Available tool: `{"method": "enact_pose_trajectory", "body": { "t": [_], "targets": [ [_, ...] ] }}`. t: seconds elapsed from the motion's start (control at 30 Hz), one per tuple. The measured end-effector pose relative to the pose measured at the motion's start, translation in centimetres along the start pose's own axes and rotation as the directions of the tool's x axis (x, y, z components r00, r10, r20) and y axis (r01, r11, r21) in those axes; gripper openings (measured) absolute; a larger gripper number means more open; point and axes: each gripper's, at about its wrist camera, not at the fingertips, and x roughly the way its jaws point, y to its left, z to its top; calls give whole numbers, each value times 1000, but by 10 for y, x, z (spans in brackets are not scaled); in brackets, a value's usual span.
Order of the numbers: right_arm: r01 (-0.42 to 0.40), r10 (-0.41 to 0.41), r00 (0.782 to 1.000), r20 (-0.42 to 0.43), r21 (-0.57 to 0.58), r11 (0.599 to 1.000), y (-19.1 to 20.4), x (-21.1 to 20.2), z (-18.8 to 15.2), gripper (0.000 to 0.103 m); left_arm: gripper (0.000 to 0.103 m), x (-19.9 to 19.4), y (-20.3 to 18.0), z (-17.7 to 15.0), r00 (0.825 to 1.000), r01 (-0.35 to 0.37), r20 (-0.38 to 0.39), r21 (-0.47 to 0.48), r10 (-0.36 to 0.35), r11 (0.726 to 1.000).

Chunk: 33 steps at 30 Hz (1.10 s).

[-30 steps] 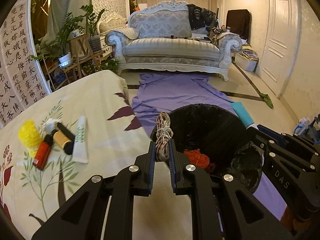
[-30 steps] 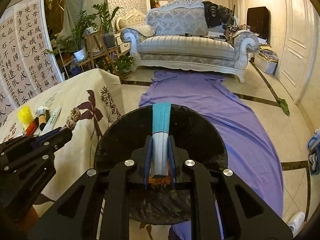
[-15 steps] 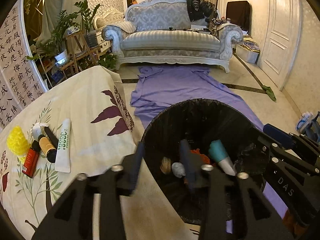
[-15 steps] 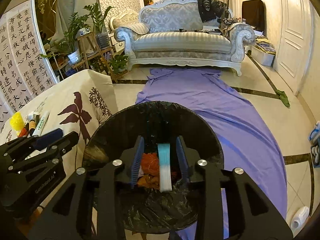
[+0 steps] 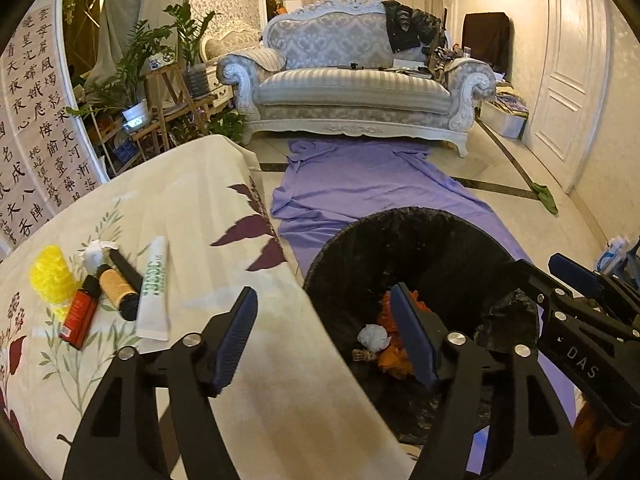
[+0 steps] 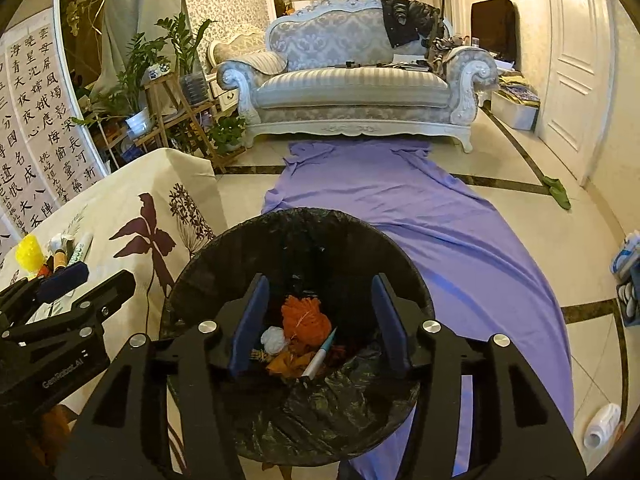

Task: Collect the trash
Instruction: 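Move back to the bed and grasp the yellow mesh sponge with the left tool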

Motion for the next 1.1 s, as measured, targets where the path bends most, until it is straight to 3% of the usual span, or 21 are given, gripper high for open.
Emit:
{"method": "enact_pose_trajectory", "body": {
  "t": [0.43,0.8,1.1],
  "targets": [
    [-92,91,996,-9,-97,991,63,-3,2,59,70,-30,67,-13,995,-100,16,-88,101,991],
    [-214,209,977,-49,-214,953,146,2,7,59,71,-41,159,-24,965,-256,-4,-202,261,945],
    [-263,252,965,-76,-279,924,197,9,10,59,73,-27,209,-19,951,-306,-36,-225,306,925]
  ]
}}
